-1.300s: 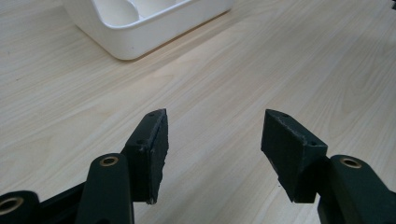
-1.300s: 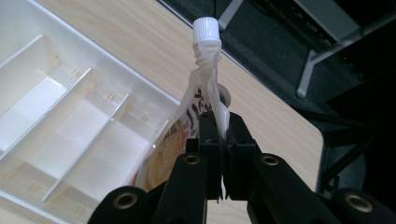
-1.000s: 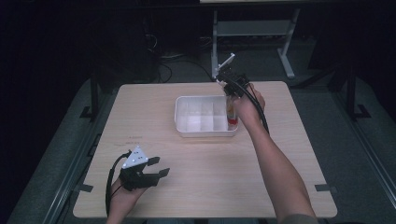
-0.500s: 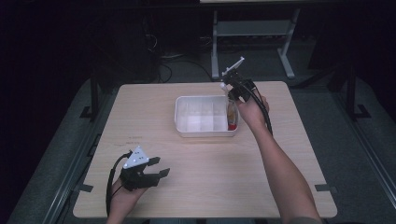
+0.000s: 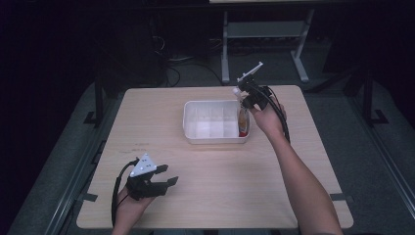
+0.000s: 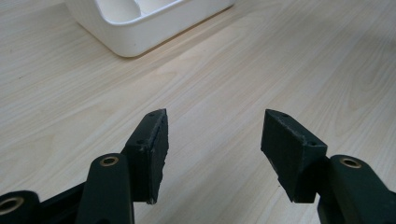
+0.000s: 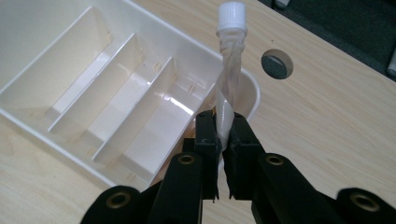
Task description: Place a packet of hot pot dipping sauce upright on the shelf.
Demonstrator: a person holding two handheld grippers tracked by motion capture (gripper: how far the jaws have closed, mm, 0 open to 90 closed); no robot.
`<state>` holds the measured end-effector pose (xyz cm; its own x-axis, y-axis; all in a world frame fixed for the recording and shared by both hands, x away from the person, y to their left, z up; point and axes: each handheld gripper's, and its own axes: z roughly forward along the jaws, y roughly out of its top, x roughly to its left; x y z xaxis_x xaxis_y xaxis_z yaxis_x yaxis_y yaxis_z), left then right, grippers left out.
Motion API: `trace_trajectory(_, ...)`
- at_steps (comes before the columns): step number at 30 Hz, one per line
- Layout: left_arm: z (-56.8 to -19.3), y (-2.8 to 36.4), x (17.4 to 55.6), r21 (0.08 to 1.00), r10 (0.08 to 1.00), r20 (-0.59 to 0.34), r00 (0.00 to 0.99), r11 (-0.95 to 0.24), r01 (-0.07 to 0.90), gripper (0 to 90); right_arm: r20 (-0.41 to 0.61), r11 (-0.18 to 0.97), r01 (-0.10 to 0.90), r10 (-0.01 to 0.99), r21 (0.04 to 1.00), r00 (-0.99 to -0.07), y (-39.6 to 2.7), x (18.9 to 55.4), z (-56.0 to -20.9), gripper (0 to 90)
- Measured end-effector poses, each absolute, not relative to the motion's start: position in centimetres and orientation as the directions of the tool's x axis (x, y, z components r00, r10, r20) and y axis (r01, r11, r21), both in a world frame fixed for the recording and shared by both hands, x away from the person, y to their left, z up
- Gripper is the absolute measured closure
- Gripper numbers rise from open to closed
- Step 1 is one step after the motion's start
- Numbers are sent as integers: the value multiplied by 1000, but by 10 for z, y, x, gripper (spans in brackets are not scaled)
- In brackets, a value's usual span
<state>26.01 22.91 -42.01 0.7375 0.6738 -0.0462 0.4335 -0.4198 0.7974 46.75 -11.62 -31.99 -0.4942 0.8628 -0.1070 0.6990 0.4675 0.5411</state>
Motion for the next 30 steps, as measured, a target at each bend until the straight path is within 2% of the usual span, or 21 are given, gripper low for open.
trace_trajectory(30, -421, 227, 260, 793, 674, -28, 738, -435, 427, 411, 17, 487, 695, 813, 530, -582, -129, 442, -330, 771)
